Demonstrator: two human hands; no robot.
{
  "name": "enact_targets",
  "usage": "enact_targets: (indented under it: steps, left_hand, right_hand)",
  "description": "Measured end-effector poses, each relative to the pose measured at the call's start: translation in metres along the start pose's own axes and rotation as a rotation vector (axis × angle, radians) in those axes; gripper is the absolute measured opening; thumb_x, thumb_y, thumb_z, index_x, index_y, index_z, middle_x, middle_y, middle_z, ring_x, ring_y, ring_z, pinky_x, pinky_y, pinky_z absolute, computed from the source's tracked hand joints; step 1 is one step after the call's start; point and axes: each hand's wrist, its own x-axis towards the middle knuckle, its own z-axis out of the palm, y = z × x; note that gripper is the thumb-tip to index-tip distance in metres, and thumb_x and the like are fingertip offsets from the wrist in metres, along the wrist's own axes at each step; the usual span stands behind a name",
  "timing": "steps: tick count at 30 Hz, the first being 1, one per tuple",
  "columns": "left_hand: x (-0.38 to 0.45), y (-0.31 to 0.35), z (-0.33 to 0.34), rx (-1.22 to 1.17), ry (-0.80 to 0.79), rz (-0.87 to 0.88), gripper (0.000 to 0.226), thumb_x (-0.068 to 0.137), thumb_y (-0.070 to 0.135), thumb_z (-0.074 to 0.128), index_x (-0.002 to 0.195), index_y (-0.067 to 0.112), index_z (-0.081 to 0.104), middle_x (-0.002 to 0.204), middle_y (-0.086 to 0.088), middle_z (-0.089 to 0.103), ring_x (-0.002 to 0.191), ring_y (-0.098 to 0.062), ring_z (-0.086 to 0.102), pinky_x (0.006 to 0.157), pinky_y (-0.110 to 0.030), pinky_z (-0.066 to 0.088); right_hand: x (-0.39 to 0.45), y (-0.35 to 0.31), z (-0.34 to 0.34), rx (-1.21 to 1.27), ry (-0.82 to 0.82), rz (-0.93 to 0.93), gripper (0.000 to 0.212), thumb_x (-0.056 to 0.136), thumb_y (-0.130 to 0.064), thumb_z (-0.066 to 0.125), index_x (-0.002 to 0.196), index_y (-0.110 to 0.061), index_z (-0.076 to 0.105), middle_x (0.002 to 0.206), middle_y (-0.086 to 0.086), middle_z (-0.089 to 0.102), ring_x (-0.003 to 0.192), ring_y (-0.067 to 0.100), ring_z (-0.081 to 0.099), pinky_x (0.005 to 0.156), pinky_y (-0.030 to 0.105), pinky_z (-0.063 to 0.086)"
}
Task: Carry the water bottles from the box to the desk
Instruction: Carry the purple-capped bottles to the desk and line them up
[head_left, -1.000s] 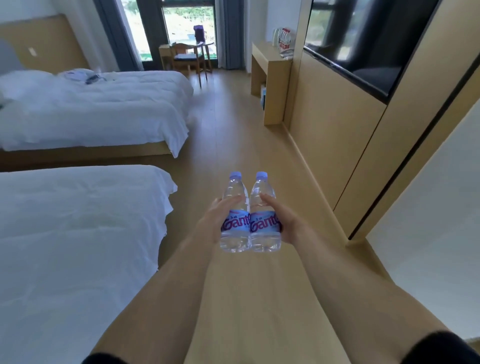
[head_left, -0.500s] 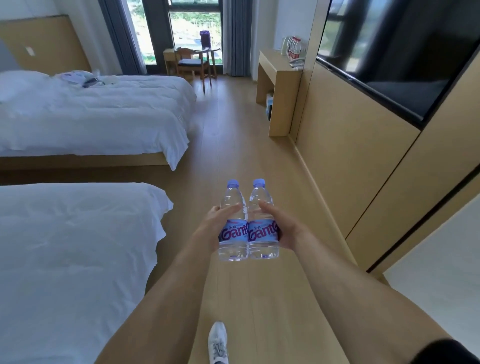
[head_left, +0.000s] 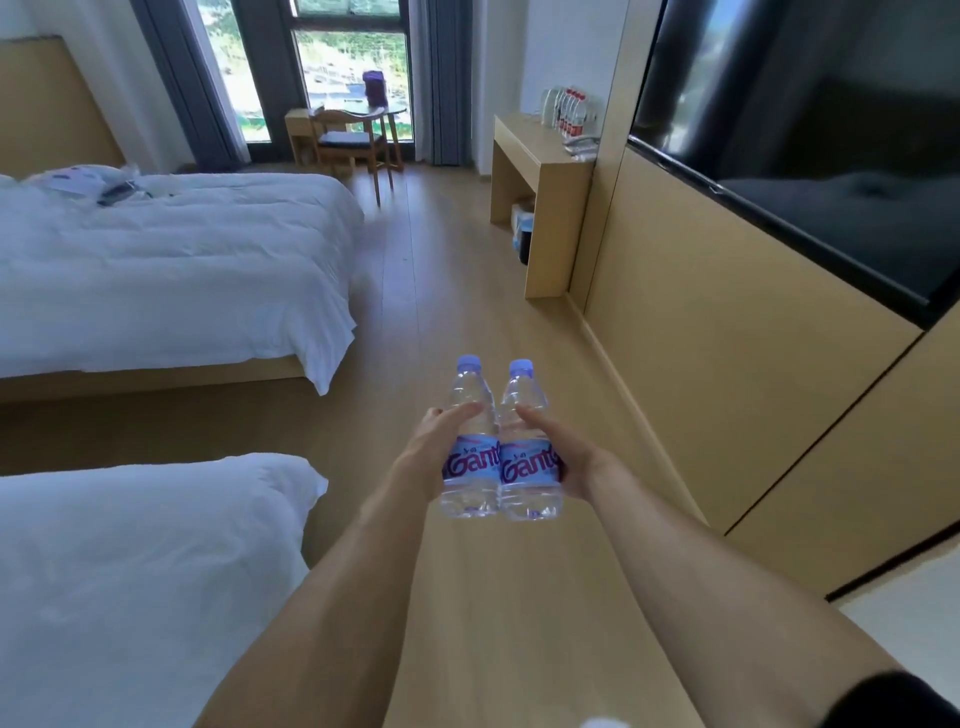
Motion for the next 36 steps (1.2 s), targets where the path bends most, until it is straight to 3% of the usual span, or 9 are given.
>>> enact_targets:
  steps: [5,10,13,15,22,26,30,33,36]
  left_hand:
    - [0.059,0.039,-0.011,0.008,0.028,0.025,0.057,0.087,0.03,0.076,0.128,0.005,0.045,0.109,-0.025,0.063,0.088,-0.038,0.065,0.093,-0.061,0.054]
    - [0.126,0.075,-0.022,0.04,0.055,0.025,0.056,0.087,0.034,0.077,0.127,0.008,0.047,0.121,-0.029,0.065,0.089,-0.038,0.067,0.091,-0.058,0.056]
    - [0.172,0.1,-0.026,0.034,0.09,0.019,0.052,0.085,0.036,0.078,0.121,0.012,0.048,0.119,-0.028,0.066,0.091,-0.039,0.07,0.089,-0.057,0.058]
    - [0.204,0.12,-0.028,0.024,0.111,0.024,0.05,0.085,0.036,0.078,0.118,0.014,0.049,0.117,-0.026,0.067,0.091,-0.038,0.071,0.087,-0.054,0.059]
    - [0.307,0.196,-0.028,-0.042,0.17,0.04,0.057,0.084,0.037,0.079,0.127,0.016,0.048,0.12,-0.025,0.066,0.091,-0.036,0.072,0.083,-0.05,0.062]
    - [0.357,0.223,-0.03,-0.073,0.201,0.042,0.062,0.081,0.038,0.081,0.128,0.015,0.048,0.118,-0.023,0.066,0.092,-0.036,0.073,0.081,-0.049,0.062]
    - [0.403,0.247,-0.035,-0.11,0.213,0.044,0.065,0.08,0.036,0.082,0.13,0.014,0.048,0.121,-0.025,0.066,0.096,-0.04,0.072,0.082,-0.051,0.061]
    - [0.439,0.263,-0.04,-0.104,0.211,0.042,0.068,0.08,0.036,0.083,0.133,0.015,0.047,0.122,-0.025,0.065,0.101,-0.042,0.071,0.088,-0.055,0.059]
    - [0.482,0.281,-0.047,-0.081,0.196,0.023,0.067,0.08,0.036,0.081,0.132,0.014,0.045,0.123,-0.027,0.064,0.094,-0.04,0.071,0.082,-0.05,0.061]
  right_hand:
    - [0.065,-0.04,0.007,-0.03,-0.007,-0.001,0.067,0.091,-0.043,0.067,0.144,-0.007,0.048,0.128,0.026,0.064,0.104,0.038,0.067,0.09,0.046,0.056]
    - [0.139,-0.08,0.01,-0.027,-0.026,0.003,0.066,0.091,-0.043,0.068,0.142,-0.005,0.05,0.127,0.027,0.064,0.101,0.036,0.067,0.091,0.047,0.055]
    - [0.188,-0.111,0.011,-0.054,-0.058,-0.001,0.066,0.091,-0.044,0.067,0.141,-0.004,0.049,0.128,0.029,0.063,0.103,0.037,0.065,0.101,0.051,0.052]
    - [0.223,-0.137,0.012,-0.075,-0.088,-0.003,0.065,0.092,-0.043,0.066,0.141,-0.003,0.048,0.13,0.031,0.061,0.101,0.037,0.064,0.099,0.051,0.051]
    - [0.334,-0.233,0.015,-0.049,-0.197,0.018,0.062,0.095,-0.036,0.061,0.145,-0.002,0.045,0.136,0.033,0.055,0.109,0.041,0.057,0.11,0.057,0.042]
    - [0.383,-0.272,0.015,-0.085,-0.227,0.051,0.063,0.096,-0.037,0.06,0.146,-0.002,0.042,0.138,0.033,0.054,0.12,0.046,0.056,0.111,0.058,0.04]
    - [0.428,-0.3,0.017,-0.098,-0.249,0.066,0.064,0.096,-0.038,0.062,0.145,-0.002,0.043,0.137,0.031,0.056,0.109,0.039,0.058,0.108,0.055,0.044]
    - [0.463,-0.318,0.019,-0.104,-0.239,0.07,0.066,0.095,-0.038,0.062,0.145,-0.001,0.043,0.137,0.031,0.056,0.111,0.04,0.059,0.109,0.056,0.043]
    - [0.501,-0.336,0.018,-0.107,-0.208,0.066,0.069,0.094,-0.038,0.064,0.146,0.0,0.042,0.138,0.031,0.055,0.112,0.04,0.059,0.11,0.055,0.043]
